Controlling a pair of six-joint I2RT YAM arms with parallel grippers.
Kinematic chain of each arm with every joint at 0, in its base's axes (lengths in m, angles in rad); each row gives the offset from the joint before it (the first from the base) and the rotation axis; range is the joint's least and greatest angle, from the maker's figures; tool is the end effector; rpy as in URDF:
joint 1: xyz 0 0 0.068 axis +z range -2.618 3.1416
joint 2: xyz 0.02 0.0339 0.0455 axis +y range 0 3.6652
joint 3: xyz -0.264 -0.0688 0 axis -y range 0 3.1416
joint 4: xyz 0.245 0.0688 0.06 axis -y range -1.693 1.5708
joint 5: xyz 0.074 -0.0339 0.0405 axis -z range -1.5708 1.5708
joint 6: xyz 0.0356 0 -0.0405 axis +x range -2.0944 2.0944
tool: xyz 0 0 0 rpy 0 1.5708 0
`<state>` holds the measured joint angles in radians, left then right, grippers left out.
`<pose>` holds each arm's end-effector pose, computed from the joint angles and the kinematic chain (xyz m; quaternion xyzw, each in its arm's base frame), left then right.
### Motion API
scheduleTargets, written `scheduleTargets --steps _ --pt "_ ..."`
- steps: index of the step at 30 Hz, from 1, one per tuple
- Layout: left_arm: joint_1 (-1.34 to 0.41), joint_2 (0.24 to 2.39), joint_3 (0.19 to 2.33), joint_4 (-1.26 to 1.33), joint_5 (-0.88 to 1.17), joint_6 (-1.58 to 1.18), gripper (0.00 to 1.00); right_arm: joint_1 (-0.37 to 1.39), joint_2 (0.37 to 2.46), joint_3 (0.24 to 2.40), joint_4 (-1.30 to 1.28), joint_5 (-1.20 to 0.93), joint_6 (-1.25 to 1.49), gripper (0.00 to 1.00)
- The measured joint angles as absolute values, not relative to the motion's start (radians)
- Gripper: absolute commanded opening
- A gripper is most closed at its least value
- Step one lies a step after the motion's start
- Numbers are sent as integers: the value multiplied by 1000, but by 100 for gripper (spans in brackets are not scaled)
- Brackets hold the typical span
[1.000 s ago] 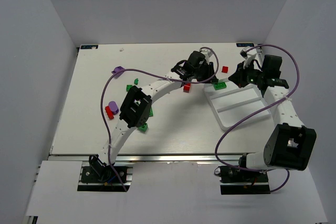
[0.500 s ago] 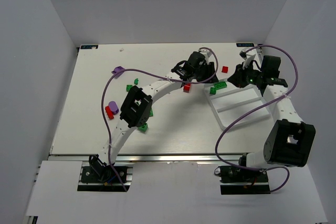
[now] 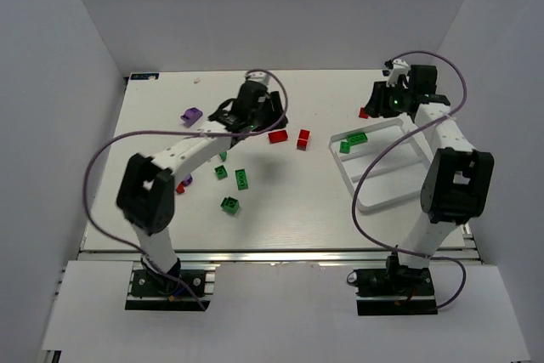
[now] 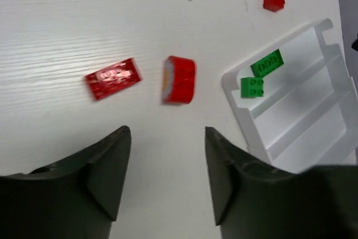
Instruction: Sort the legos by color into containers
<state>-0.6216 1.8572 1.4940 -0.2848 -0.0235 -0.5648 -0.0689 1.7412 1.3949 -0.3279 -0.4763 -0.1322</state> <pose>0.3519 -0.2511 0.2696 0.0202 0.8952 -0.2401 0.3750 0.3983 -0.0111 0.2810 -0.1299 0.8721 0.1692 0.4404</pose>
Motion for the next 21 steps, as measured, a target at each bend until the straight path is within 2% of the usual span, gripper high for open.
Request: scheduleTargets --steps 4,6,14,21 --pt "-592 1591 1304 -263 -127 -570 78 -22 1888 1578 -385 -329 -52 77" --pt "-596 1483 1230 -259 -161 -580 79 -4 1952 1649 -403 -264 -27 85" --pt "-597 1276 1019 -270 -269 -635 80 40 2173 1845 -436 -48 38 78" --pt "-598 1188 962 -292 -321 -666 80 46 2292 1932 -435 62 53 70"
